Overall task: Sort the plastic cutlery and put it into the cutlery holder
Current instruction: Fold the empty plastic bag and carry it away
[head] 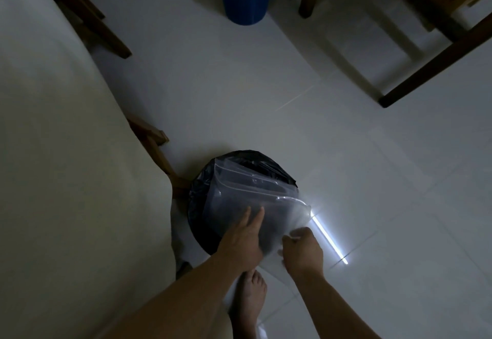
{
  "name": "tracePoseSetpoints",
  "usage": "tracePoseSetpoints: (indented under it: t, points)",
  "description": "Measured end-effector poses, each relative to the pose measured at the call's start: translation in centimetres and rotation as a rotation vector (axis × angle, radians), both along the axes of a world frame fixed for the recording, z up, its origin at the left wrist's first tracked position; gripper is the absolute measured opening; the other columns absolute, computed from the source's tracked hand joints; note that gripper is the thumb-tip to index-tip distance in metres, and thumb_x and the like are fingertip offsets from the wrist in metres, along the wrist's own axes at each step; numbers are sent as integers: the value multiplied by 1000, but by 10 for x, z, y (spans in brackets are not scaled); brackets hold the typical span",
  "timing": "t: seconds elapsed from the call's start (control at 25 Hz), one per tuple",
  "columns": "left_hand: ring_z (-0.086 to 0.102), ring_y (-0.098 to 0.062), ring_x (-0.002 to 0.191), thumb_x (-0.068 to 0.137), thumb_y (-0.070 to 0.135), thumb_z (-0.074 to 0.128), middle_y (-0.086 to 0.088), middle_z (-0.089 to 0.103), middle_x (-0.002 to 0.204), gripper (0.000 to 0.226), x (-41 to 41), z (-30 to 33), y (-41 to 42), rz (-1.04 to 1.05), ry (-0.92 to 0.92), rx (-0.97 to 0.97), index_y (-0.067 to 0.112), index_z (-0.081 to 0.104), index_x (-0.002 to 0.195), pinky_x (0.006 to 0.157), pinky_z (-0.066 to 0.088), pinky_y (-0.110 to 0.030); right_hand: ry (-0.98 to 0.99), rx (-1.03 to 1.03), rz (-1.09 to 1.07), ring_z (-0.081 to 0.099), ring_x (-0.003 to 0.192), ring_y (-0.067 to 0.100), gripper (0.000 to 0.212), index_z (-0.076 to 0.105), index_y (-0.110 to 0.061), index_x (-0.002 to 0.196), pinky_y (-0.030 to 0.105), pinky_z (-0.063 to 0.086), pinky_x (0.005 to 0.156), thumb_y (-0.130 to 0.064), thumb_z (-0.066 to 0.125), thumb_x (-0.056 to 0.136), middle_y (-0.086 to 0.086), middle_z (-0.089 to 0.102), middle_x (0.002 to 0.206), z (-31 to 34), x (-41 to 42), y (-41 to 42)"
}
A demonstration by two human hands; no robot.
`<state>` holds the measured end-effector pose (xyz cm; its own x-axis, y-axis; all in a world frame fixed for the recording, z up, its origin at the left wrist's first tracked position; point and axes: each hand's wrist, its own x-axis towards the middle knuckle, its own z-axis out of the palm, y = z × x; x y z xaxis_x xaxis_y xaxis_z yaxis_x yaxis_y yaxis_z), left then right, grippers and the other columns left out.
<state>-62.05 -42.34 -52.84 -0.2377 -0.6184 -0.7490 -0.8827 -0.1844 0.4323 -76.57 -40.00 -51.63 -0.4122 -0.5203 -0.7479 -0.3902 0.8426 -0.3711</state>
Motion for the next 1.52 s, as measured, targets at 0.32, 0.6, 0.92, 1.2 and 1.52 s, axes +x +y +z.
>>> tracePoseSetpoints:
  t: [0.32, 0.6, 0.92, 1.2, 1.52]
  points:
    - [25, -31, 147, 91, 14, 44, -5, 8, 165, 76, -15, -26, -15, -32, -13, 210, 21, 8, 158, 119, 26, -42, -19, 36, -58, 69, 77, 20, 8, 53, -23, 93, 42, 61, 74, -22, 48, 98, 2, 67, 89, -4, -16, 0]
    - [28, -30, 146, 91, 19, 48, -9, 23, 161, 73, -1, 4, -27, -4, 2, 179, 16, 17, 157, 118, 27, -39, 34, 128, 60, 67, 86, 24, 5, 55, -17, 99, 42, 59, 83, -21, 53, 96, 6, 65, 95, 14, -7, -14]
    - [25, -29, 147, 94, 20, 48, -10, 21, 162, 71, 1, 8, -20, -12, -5, 188, 15, 15, 157, 119, 25, -38, 62, 141, 90, 69, 84, 24, 6, 56, -16, 99, 42, 60, 81, -19, 56, 95, 7, 66, 93, 7, -3, -10]
    - [29, -30, 146, 92, 21, 51, -11, 27, 161, 70, 0, 6, -13, -28, -36, 202, 13, 22, 155, 119, 26, -39, 56, 136, 60, 68, 85, 24, 14, 57, -11, 108, 39, 59, 82, -18, 56, 95, 7, 65, 95, 1, -7, -4]
    - [39, -30, 139, 93, 23, 48, -12, 39, 153, 60, 11, 55, -36, -37, -35, 141, 12, 32, 150, 114, 34, -41, 296, -10, 465, 52, 118, 28, 44, 36, -7, 135, 34, 46, 96, -18, 52, 96, 13, 47, 132, 54, 1, -22]
